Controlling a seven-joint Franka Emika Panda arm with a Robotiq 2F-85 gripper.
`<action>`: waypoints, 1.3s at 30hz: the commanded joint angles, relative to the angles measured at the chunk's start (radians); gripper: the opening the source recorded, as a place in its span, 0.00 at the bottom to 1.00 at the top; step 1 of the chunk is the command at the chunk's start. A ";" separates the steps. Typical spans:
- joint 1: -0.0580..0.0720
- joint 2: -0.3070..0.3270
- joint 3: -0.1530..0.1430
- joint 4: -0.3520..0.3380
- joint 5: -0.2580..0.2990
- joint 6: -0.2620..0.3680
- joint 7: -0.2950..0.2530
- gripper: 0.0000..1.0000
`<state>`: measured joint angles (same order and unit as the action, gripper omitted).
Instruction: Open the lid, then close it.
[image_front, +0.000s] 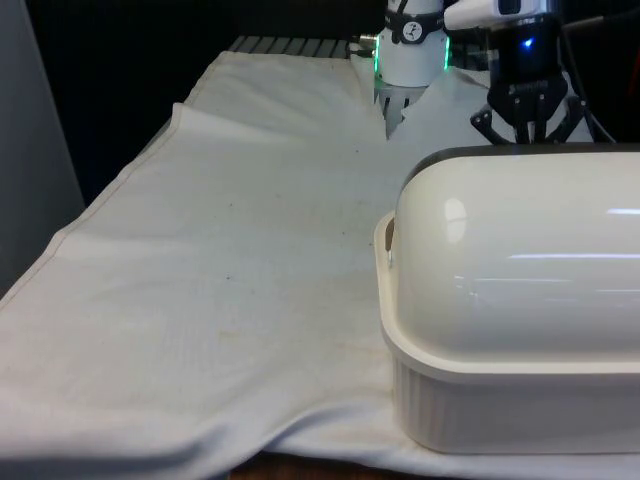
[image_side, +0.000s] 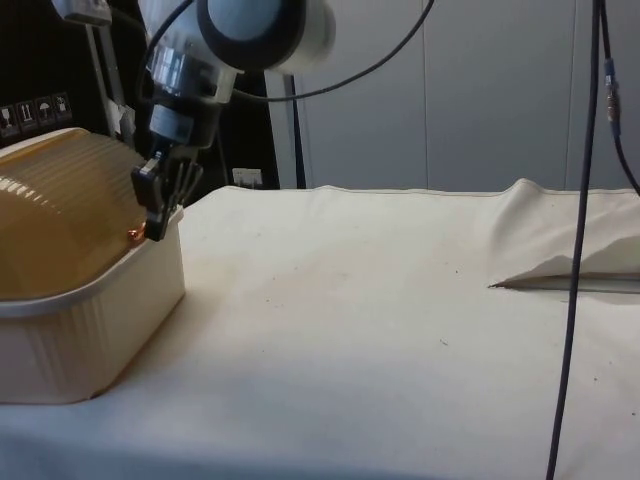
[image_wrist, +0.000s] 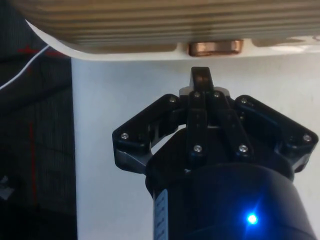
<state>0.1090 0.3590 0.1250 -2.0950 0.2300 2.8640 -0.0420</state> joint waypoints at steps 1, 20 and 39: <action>0.001 0.005 0.001 0.002 0.000 0.006 0.000 0.00; 0.001 0.036 0.012 0.015 0.006 0.073 0.001 0.00; 0.000 0.025 0.012 0.060 0.006 0.085 -0.002 0.00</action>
<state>0.1090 0.3840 0.1370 -2.0350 0.2360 2.9490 -0.0440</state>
